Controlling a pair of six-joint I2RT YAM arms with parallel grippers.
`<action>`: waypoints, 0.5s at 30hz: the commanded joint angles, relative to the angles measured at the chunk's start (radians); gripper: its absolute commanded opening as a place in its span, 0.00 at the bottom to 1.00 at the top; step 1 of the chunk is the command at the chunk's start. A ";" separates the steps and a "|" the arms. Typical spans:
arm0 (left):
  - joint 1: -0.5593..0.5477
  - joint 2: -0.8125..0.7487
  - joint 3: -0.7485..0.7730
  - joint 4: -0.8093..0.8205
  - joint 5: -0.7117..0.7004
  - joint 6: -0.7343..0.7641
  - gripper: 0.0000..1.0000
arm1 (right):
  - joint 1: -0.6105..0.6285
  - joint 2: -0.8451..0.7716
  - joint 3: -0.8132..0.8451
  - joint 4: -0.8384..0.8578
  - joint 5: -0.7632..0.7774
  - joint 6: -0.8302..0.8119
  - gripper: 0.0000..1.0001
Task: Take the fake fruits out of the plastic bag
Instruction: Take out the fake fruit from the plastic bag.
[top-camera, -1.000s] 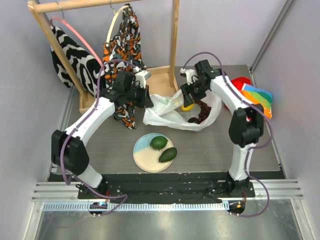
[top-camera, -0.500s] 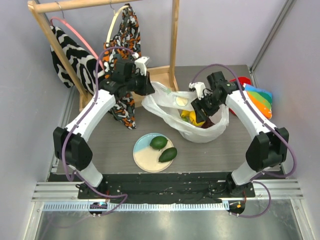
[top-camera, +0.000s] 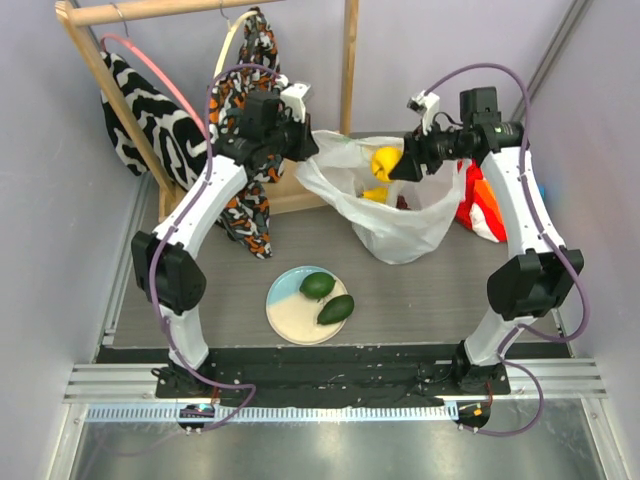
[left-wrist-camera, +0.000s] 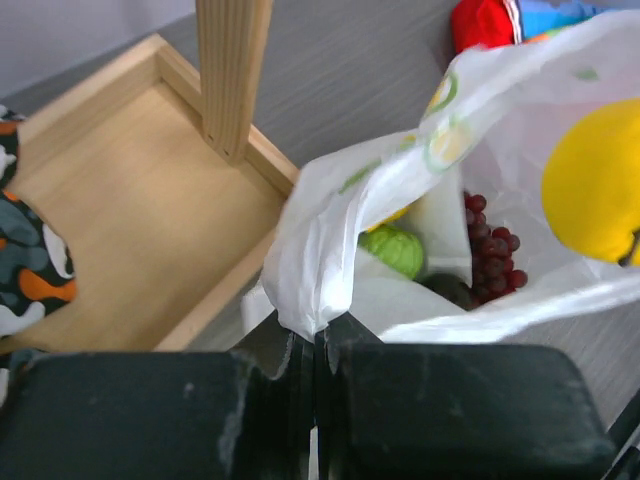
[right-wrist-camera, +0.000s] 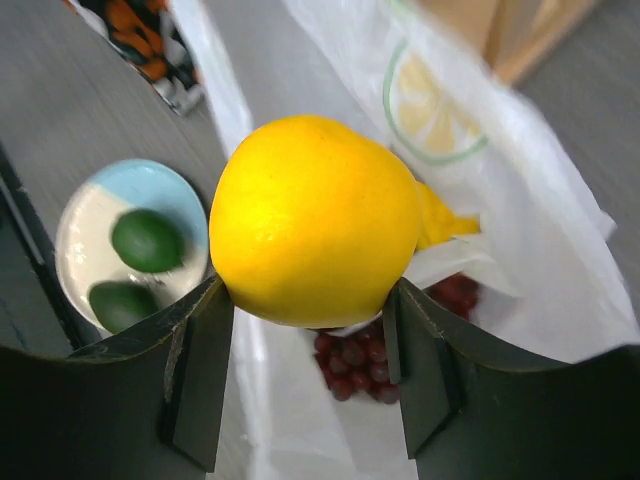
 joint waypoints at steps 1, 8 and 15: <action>-0.002 -0.042 0.062 0.042 -0.022 0.022 0.04 | -0.001 0.002 -0.019 0.057 -0.226 0.119 0.44; -0.006 -0.122 -0.026 0.011 -0.011 0.047 0.51 | 0.057 -0.159 -0.271 0.092 -0.208 0.135 0.40; -0.002 -0.202 -0.084 -0.038 -0.083 0.073 0.75 | 0.468 -0.303 -0.381 0.100 -0.003 -0.003 0.39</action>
